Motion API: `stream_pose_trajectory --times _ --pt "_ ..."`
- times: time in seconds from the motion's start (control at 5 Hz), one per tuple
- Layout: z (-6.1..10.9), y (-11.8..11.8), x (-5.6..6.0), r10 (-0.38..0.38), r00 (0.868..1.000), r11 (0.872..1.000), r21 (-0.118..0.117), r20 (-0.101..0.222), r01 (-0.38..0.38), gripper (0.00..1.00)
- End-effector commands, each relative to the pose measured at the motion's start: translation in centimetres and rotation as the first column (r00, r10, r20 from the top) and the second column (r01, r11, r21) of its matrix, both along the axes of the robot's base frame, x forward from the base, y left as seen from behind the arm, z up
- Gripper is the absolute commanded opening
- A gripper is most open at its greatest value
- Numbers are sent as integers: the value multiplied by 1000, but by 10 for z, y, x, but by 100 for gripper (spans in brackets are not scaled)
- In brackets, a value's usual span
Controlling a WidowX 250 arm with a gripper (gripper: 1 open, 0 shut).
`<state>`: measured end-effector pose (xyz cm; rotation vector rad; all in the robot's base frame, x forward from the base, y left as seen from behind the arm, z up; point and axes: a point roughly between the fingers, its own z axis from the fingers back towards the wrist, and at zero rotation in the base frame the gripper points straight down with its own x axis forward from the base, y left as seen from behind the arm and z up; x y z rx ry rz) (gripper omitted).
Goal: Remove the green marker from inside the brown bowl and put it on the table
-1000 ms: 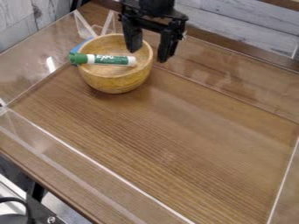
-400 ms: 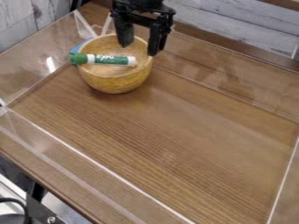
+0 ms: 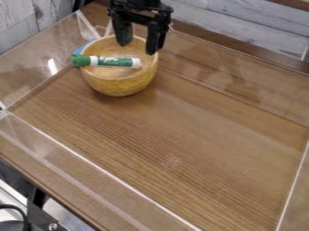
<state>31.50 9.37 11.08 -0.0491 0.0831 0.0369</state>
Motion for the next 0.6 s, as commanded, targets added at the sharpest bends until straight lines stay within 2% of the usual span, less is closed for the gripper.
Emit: stream_pose_trajectory --times 0.0,0.4 --pt "17 12 9 -1 997 1000 14 73 0 100" --pt "15 24 10 -6 996 1000 8 90 6 100"
